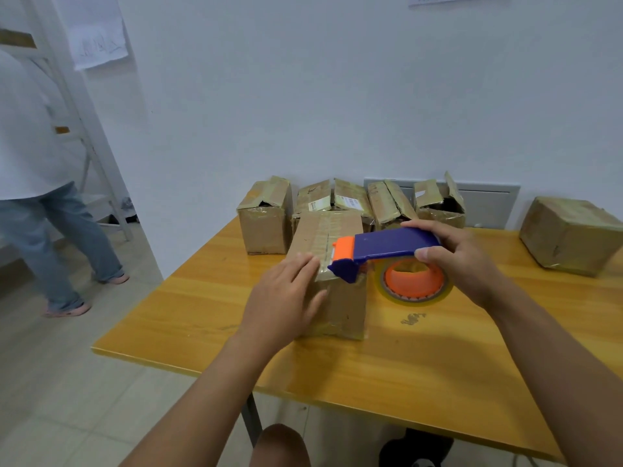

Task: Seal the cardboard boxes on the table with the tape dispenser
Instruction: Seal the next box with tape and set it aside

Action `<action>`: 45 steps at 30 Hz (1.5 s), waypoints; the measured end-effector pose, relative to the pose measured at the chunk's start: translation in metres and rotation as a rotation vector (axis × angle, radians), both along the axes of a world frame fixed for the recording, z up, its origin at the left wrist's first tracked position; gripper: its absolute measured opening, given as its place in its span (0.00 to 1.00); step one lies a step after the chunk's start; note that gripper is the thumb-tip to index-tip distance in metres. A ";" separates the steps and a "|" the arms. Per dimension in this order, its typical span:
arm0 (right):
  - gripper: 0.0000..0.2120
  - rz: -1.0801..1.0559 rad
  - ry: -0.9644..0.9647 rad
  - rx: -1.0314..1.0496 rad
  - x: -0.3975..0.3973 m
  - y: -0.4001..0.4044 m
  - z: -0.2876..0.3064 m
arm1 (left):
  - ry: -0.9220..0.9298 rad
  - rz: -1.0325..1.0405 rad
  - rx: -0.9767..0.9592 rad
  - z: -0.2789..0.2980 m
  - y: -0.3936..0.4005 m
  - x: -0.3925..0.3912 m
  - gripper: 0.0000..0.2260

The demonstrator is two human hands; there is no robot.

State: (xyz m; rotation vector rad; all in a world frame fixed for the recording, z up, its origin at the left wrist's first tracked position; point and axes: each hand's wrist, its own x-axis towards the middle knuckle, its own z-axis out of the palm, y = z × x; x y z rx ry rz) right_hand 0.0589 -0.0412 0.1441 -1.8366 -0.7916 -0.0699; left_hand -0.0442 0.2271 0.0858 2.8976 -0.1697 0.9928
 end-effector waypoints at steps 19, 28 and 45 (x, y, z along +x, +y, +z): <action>0.25 -0.027 -0.018 -0.004 -0.003 -0.008 -0.001 | -0.129 0.020 -0.032 -0.008 -0.008 0.016 0.19; 0.26 -0.070 0.039 -0.030 -0.002 -0.042 -0.017 | 0.012 0.108 0.090 -0.006 -0.023 0.017 0.24; 0.24 -0.069 -0.012 -0.118 -0.001 -0.062 0.001 | 0.024 0.166 0.091 -0.001 -0.031 0.022 0.20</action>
